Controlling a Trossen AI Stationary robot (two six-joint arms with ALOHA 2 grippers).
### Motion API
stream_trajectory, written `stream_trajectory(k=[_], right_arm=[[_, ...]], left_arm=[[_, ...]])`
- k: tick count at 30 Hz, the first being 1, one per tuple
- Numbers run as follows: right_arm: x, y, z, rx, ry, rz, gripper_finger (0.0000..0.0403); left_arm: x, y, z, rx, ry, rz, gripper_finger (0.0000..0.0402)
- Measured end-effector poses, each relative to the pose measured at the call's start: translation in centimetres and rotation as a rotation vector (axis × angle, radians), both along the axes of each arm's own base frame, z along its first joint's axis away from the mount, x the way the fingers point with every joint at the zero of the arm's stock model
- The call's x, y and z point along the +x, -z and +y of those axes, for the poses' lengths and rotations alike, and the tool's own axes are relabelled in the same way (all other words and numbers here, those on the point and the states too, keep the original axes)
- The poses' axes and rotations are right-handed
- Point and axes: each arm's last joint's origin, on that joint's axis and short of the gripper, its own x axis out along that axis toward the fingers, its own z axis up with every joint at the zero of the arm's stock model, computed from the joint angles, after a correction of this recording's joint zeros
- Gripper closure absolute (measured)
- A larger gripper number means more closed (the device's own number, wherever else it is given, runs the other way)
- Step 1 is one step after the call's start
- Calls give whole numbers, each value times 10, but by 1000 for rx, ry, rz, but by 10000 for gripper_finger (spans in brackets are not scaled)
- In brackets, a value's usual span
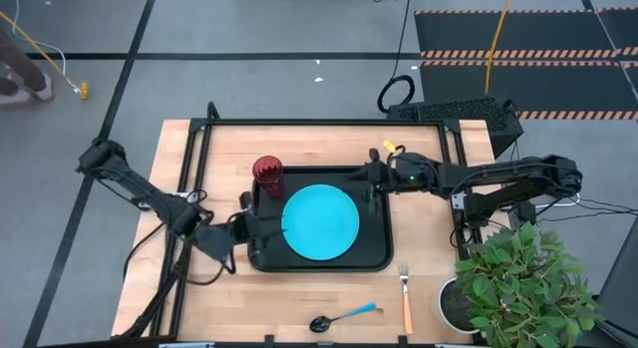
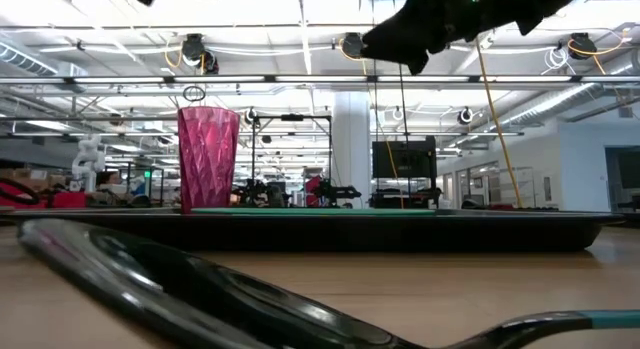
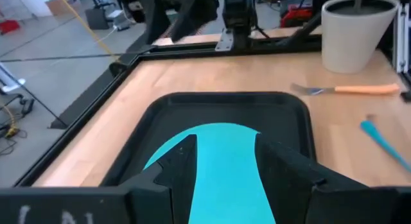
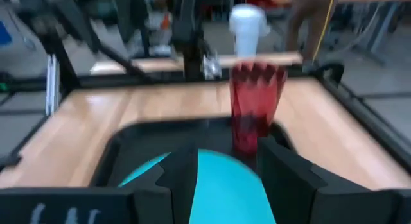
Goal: Pick and place plate/cup/fork/spoon on tray
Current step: Adjust the blue plate
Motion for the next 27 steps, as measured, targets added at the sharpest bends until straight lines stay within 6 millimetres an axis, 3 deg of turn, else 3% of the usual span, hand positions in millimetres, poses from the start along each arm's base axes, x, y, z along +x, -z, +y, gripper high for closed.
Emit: stream_trajectory(k=[4,12,18,27], right_arm=[[-1,2,-3,10,176,-30,252],[-6,31,-4,1,464,531,252],[15,45,-5,23,508,722,252],[49,85,8,-32,469,981,252]], left_arm=[[6,12,12,-1,-26,-66,240],[12,-6,18,121,-10,-320,240],[15,-6,28,149,-42,-318,240],[15,-4,26,140,-9,-300,240]])
